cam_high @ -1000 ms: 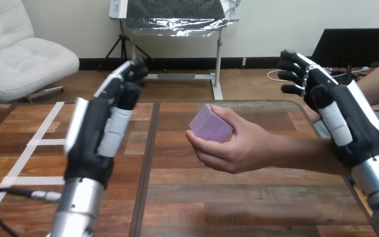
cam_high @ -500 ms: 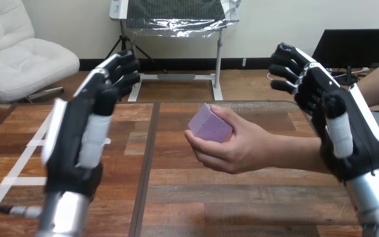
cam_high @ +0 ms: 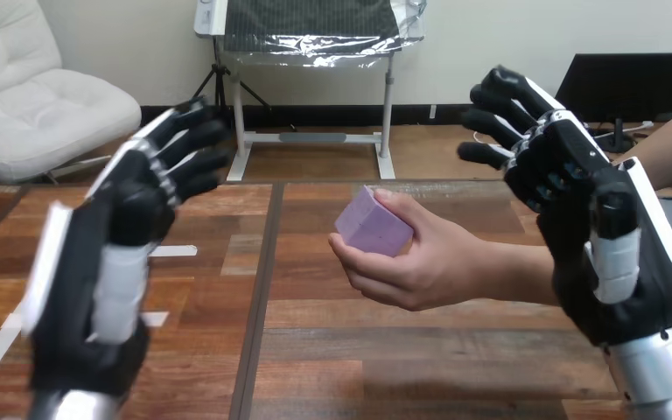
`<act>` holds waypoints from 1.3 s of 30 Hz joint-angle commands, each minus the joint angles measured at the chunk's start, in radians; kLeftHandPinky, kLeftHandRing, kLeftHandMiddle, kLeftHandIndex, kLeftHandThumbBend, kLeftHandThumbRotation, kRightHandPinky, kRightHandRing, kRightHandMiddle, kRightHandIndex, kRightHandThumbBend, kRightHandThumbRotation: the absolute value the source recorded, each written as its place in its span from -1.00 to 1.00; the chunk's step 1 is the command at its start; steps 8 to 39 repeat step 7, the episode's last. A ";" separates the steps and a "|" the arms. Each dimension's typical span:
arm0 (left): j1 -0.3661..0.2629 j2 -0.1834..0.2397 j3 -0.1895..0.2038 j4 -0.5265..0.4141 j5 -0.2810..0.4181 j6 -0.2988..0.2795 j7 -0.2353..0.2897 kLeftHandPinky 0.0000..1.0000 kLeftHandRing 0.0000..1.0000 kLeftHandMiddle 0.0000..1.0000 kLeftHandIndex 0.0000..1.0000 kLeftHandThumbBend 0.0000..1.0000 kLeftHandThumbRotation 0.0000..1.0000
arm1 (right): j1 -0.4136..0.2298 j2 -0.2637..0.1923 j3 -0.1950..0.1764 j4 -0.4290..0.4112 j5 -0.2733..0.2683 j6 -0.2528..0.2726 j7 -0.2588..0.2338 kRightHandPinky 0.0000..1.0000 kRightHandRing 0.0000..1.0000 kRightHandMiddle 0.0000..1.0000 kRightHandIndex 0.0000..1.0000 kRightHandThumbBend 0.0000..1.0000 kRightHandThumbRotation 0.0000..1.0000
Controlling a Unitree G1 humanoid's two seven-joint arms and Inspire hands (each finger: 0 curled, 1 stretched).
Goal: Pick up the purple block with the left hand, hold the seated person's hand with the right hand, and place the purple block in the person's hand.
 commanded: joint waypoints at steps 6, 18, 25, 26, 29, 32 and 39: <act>0.054 -0.014 0.024 -0.091 -0.034 -0.033 0.015 0.58 0.58 0.61 0.61 0.62 1.00 | 0.000 0.031 0.006 -0.077 0.048 0.022 0.021 0.65 0.77 0.80 0.79 0.90 0.73; 0.060 -0.020 0.022 -0.091 -0.038 -0.036 0.019 0.58 0.57 0.61 0.61 0.62 1.00 | 0.004 0.034 0.009 -0.079 0.062 0.026 0.028 0.65 0.77 0.80 0.79 0.90 0.72; 0.060 -0.020 0.022 -0.091 -0.038 -0.036 0.019 0.58 0.57 0.61 0.61 0.62 1.00 | 0.004 0.034 0.009 -0.079 0.062 0.026 0.028 0.65 0.77 0.80 0.79 0.90 0.72; 0.060 -0.020 0.022 -0.091 -0.038 -0.036 0.019 0.58 0.57 0.61 0.61 0.62 1.00 | 0.004 0.034 0.009 -0.079 0.062 0.026 0.028 0.65 0.77 0.80 0.79 0.90 0.72; 0.060 -0.020 0.022 -0.091 -0.038 -0.036 0.019 0.58 0.57 0.61 0.61 0.62 1.00 | 0.004 0.034 0.009 -0.079 0.062 0.026 0.028 0.65 0.77 0.80 0.79 0.90 0.72; 0.060 -0.020 0.022 -0.091 -0.038 -0.036 0.019 0.58 0.57 0.61 0.61 0.62 1.00 | 0.004 0.034 0.009 -0.079 0.062 0.026 0.028 0.65 0.77 0.80 0.79 0.90 0.72; 0.060 -0.020 0.022 -0.091 -0.038 -0.036 0.019 0.58 0.57 0.61 0.61 0.62 1.00 | 0.004 0.034 0.009 -0.079 0.062 0.026 0.028 0.65 0.77 0.80 0.79 0.90 0.72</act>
